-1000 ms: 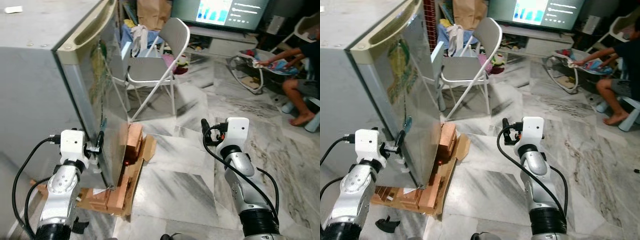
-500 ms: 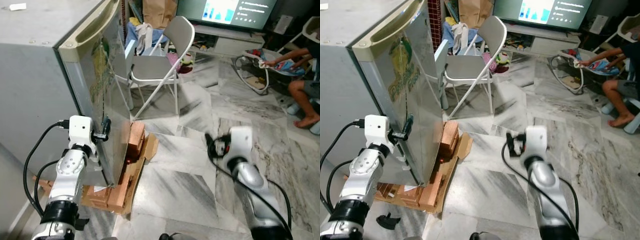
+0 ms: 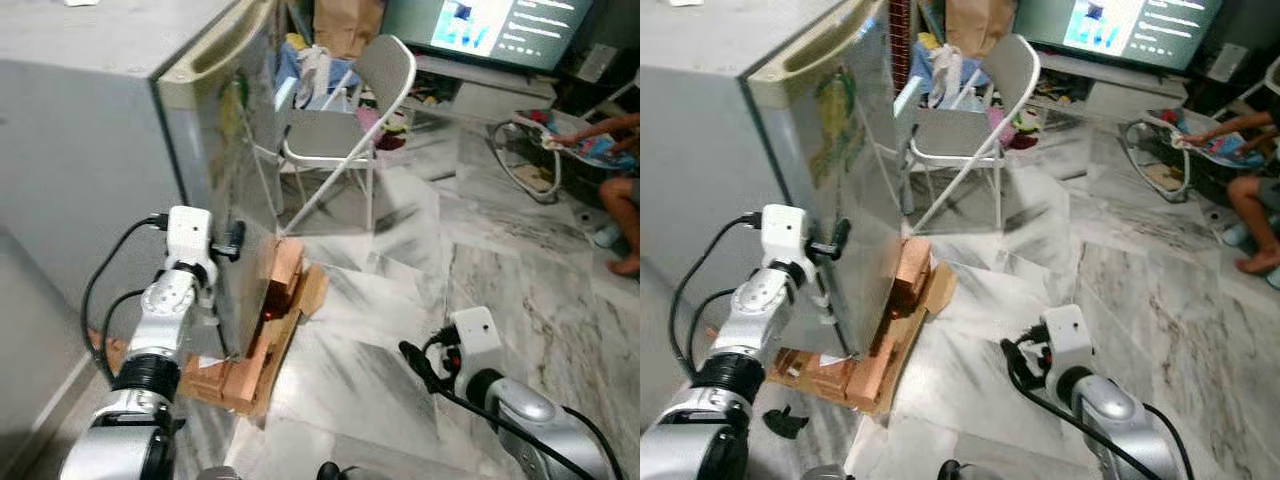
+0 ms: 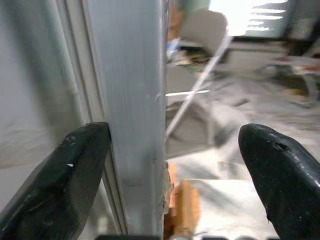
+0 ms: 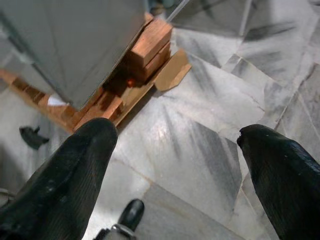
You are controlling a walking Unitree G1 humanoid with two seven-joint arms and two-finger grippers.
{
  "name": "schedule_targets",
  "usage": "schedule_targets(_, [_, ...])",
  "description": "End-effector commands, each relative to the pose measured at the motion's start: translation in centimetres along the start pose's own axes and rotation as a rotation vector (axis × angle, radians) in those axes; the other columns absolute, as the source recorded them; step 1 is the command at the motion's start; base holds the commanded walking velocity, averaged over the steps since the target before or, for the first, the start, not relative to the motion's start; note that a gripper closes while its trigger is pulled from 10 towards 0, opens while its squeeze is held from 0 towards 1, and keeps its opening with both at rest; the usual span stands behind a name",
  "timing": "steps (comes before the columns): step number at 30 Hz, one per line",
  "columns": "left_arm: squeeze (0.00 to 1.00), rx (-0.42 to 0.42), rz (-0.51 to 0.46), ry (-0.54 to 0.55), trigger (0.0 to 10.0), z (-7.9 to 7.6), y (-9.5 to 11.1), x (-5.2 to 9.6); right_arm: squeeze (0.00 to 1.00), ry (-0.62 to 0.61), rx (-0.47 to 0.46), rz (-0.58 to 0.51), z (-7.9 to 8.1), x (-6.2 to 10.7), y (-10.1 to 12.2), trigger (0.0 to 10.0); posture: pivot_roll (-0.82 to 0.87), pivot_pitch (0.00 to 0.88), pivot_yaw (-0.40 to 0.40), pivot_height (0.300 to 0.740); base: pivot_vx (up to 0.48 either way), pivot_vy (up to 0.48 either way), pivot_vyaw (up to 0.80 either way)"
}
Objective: Restocking fridge
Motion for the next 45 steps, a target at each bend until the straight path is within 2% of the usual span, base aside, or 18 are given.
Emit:
schedule_targets(1, [0.0, -0.119, -0.297, -0.275, 10.0, -7.8, 8.2, -1.0, 0.0, 0.014, 0.009, -0.009, 0.2, 0.6, 0.8, 10.0, 0.04, 0.027, -0.105, 0.74, 0.0, 0.0, 0.0])
schedule_targets(2, [0.0, -0.131, -0.374, -0.359, 10.0, -10.7, 10.5, -0.6, 0.0, 0.018, 0.011, 0.009, 0.2, 0.8, 0.3, 10.0, 0.04, 0.027, -0.103, 0.74, 0.0, 0.0, 0.0])
schedule_targets(4, [0.0, -0.139, -0.41, -0.398, 10.0, -12.1, 11.6, -0.5, 0.0, 0.02, 0.01, 0.019, 0.1, 0.9, -0.1, 10.0, 0.04, 0.025, -0.101, 0.74, 0.0, 0.0, 0.0])
schedule_targets(5, [0.0, -0.144, -0.4, -0.382, 10.0, -11.8, 11.4, -1.0, 0.0, 0.019, 0.003, 0.02, 0.1, 0.9, -0.3, 10.0, 0.03, 0.025, -0.098, 0.74, 0.0, 0.0, 0.0])
schedule_targets(10, [0.0, -0.128, -0.334, -0.281, 10.0, -8.3, 10.1, -2.2, 0.0, 0.045, -0.018, -0.002, 0.4, 0.7, -0.4, 10.0, 0.02, 0.026, -0.088, 0.74, 0.0, 0.0, 0.0])
schedule_targets(12, [0.0, -0.133, -0.303, -0.219, 10.0, -6.1, 9.4, -2.4, 0.0, 0.049, -0.023, -0.006, 0.2, 0.5, -0.7, 10.0, 0.02, 0.026, -0.085, 0.74, 0.0, 0.0, 0.0])
schedule_targets(13, [0.0, -0.132, -0.28, -0.159, 10.0, -4.0, 8.8, -2.3, 0.0, 0.046, -0.028, 0.001, -0.2, 0.2, -1.2, 10.0, 0.03, 0.026, -0.084, 0.74, 0.0, 0.0, 0.0])
schedule_targets(14, [0.0, -0.132, -0.28, -0.159, 10.0, -4.0, 8.8, -2.3, 0.0, 0.046, -0.028, 0.001, -0.2, 0.2, -1.2, 10.0, 0.03, 0.026, -0.084, 0.74, 0.0, 0.0, 0.0])
schedule_targets(16, [0.0, -0.121, -0.244, -0.06, 10.0, -0.7, 7.4, -1.7, 0.0, 0.044, -0.032, 0.01, -1.0, -0.7, -2.3, 10.0, 0.03, 0.027, -0.082, 0.74, 0.0, 0.0, 0.0])
schedule_targets(19, [0.0, -0.105, -0.241, -0.037, 10.0, 0.3, 6.8, -1.2, 0.0, 0.044, -0.031, 0.014, -1.2, -1.1, -2.8, 10.0, 0.03, 0.025, -0.079, 0.74, 0.349, 0.0, 0.0])
schedule_targets(24, [0.0, -0.089, -0.208, -0.059, 10.0, -0.7, 4.8, 0.0, 0.0, 0.02, -0.041, 0.025, -2.2, -2.4, -4.0, 10.0, 0.04, 0.02, -0.079, 0.74, 0.391, -0.206, 0.0])
schedule_targets(26, [0.0, -0.078, -0.206, -0.094, 10.0, -1.9, 4.6, 0.2, 0.0, 0.01, -0.039, 0.028, -2.8, -3.0, -4.6, 10.0, 0.04, 0.017, -0.079, 0.74, 0.409, -0.249, -0.54])
schedule_targets(29, [0.0, -0.099, -0.215, -0.125, 10.0, -2.9, 4.8, 0.1, 0.0, 0.001, -0.038, 0.037, -3.4, -3.5, -5.2, 10.0, 0.04, 0.015, -0.08, 0.74, 0.412, -0.24, -0.77])
schedule_targets(31, [0.0, -0.114, -0.242, -0.174, 10.0, -4.2, 5.7, -0.2, 0.0, -0.013, -0.039, 0.045, -4.1, -4.4, -6.0, 10.0, 0.04, 0.011, -0.078, 0.74, 0.418, -0.12, -0.8])
schedule_targets(33, [0.0, -0.117, -0.249, -0.187, 10.0, -4.5, 6.0, -0.4, 0.0, -0.019, -0.039, 0.05, -4.3, -4.8, -6.3, 10.0, 0.04, 0.009, -0.076, 0.74, 0.424, 0.0, -0.8])
schedule_targets(36, [0.0, -0.124, -0.278, -0.225, 10.0, -5.4, 7.2, -1.0, 0.0, -0.042, -0.041, 0.043, -5.6, -5.1, -5.7, 10.0, 0.04, 0.004, -0.069, 0.74, 0.424, 0.0, -0.39])
schedule_targets(39, [0.0, -0.126, -0.287, -0.245, 10.0, -5.9, 7.7, -1.1, 0.0, -0.051, -0.04, 0.029, -6.0, -5.5, -5.2, 10.0, 0.04, 0.001, -0.065, 0.74, 0.424, 0.0, 0.0])
schedule_targets(45, [0.0, -0.145, -0.285, -0.266, 10.0, -6.5, 7.7, -1.3, 0.0, -0.035, -0.037, 0.005, -4.4, -6.7, -4.9, 10.0, 0.04, 0.0, -0.061, 0.74, 0.425, 0.0, 0.0])
Point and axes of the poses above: a point about 5 cm out from each wrist's last joint towards the gripper, its own x axis pointing back from the gripper into the wrist, its own y axis along the axis of the wrist's last joint, z = x × y, the point moved 6 cm from there along -x, pointing out of the wrist towards the gripper, and after that the axes turned 15 degrees about -x, right-handed, at the moved point
